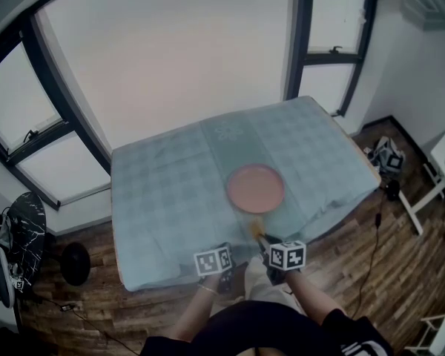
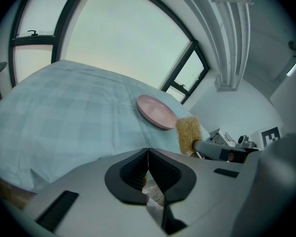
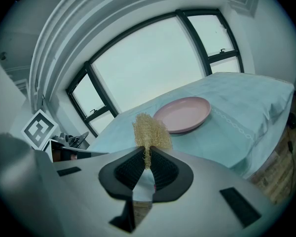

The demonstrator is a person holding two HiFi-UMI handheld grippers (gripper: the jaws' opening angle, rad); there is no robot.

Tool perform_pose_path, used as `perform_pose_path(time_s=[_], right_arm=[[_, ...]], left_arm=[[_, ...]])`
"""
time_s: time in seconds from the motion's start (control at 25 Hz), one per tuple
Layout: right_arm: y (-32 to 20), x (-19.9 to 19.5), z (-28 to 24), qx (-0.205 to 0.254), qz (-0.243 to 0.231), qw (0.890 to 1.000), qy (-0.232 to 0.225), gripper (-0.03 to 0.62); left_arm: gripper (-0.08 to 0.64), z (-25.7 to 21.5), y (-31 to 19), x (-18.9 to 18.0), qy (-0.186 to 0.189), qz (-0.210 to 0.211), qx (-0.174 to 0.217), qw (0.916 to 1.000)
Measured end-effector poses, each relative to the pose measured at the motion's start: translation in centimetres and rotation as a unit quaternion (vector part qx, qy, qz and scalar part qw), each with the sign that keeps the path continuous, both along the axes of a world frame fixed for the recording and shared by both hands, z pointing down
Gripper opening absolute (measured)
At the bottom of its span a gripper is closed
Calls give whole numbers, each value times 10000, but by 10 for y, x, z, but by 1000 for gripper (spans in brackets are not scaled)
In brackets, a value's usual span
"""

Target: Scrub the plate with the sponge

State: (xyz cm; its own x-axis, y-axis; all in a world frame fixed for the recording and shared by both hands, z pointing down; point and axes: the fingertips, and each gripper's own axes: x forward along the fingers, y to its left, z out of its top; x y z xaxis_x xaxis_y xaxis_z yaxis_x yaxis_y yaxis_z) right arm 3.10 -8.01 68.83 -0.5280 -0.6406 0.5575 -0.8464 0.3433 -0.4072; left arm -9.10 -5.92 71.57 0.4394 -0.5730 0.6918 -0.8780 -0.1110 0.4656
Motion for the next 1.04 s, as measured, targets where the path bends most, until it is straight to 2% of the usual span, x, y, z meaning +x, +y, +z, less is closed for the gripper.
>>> perform_pose_path(time_s=[1.04], right_arm=[[2, 10, -2, 50, -91, 9999, 42, 35]], left_arm=[[8, -4, -3, 5, 24, -119, 55, 9999]])
